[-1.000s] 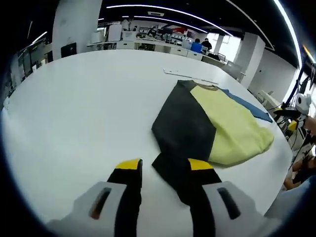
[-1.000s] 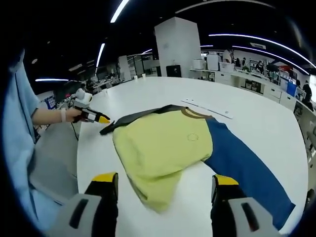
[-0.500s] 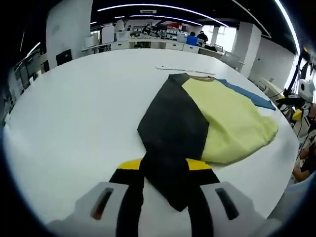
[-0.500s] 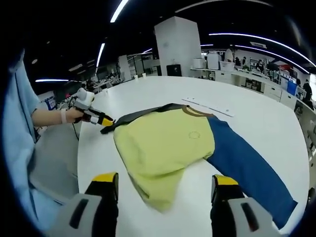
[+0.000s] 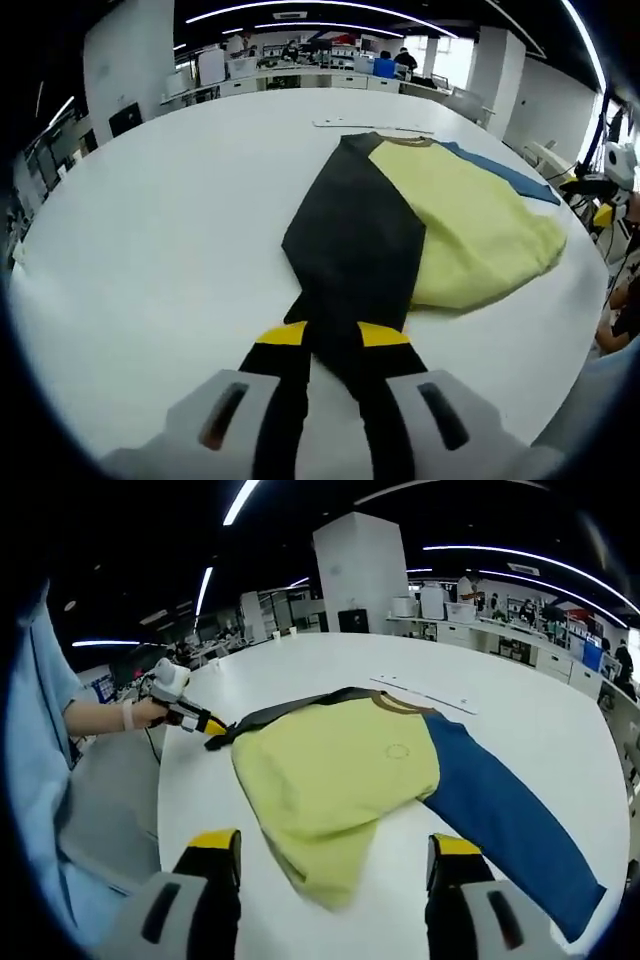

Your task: Fold the garment on the visible template until the final outline fits inside the template.

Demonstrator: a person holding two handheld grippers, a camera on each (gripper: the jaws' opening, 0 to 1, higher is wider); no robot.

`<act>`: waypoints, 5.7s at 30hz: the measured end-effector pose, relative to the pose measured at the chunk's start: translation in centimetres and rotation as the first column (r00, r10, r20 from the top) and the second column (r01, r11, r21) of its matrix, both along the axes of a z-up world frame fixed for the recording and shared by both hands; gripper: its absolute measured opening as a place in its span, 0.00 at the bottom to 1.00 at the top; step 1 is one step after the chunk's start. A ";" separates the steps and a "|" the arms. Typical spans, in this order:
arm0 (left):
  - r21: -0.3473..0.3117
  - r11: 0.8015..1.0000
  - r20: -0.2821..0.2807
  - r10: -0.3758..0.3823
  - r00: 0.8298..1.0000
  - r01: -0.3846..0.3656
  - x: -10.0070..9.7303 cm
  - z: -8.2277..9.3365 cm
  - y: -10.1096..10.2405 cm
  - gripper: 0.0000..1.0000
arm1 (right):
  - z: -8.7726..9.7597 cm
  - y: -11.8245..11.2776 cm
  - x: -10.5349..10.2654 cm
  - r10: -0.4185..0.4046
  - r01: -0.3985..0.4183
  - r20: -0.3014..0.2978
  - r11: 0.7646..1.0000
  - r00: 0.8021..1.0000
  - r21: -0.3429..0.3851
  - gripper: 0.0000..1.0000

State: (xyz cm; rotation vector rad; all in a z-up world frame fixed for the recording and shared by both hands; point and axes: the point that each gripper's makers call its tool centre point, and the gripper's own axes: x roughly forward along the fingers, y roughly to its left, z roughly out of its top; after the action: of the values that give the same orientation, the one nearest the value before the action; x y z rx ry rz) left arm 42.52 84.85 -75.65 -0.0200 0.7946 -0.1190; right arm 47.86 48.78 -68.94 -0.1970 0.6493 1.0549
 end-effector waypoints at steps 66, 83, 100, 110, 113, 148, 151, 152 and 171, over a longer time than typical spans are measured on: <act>-0.281 0.955 0.226 0.163 0.960 -0.096 0.4 8.7 5.9 0.00 | -0.1 1.6 -1.3 0.021 -0.021 -0.022 1.000 1.000 0.001 0.73; -0.219 0.951 0.217 0.265 0.939 -0.218 1.8 9.3 17.5 0.00 | 0.0 1.4 -1.5 -0.002 0.001 -0.021 1.000 1.000 -0.026 0.73; -0.128 0.962 0.158 0.258 0.953 -0.240 7.8 5.0 25.9 0.00 | -0.4 1.5 -1.0 -0.021 0.019 -0.031 0.998 0.999 -0.058 0.73; -0.122 0.946 0.100 0.313 0.945 -0.300 8.1 2.1 27.8 0.00 | -0.5 0.9 -0.8 -0.043 0.040 -0.029 0.996 0.999 -0.083 0.73; -0.117 0.942 0.088 0.326 0.941 -0.315 8.5 1.0 28.4 0.00 | -0.2 0.6 -0.7 -0.055 0.053 -0.026 0.995 0.998 -0.083 0.73; -0.076 0.966 0.167 0.256 0.952 -0.246 7.5 2.5 26.4 0.42 | -0.3 0.3 -1.3 -0.085 0.082 -0.032 0.992 0.996 -0.097 0.73; -0.024 0.975 0.172 0.220 0.960 -0.219 7.2 2.9 24.9 0.47 | -0.4 0.5 -1.4 -0.084 0.081 -0.032 0.993 0.996 -0.091 0.73; -0.030 0.974 0.176 0.225 0.958 -0.223 7.1 3.1 24.3 0.49 | -0.3 0.6 -1.4 -0.082 0.079 -0.030 0.993 0.996 -0.087 0.73; 0.218 0.932 0.135 0.265 0.955 -0.289 6.4 0.5 22.1 0.55 | 0.2 -0.2 -1.6 -0.099 0.096 -0.030 0.993 0.995 -0.069 0.72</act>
State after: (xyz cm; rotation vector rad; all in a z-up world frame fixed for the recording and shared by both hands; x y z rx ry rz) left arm 48.90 106.94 -75.13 0.0983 0.6904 0.2423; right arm 46.28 48.58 -68.78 -0.2045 0.7185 0.9448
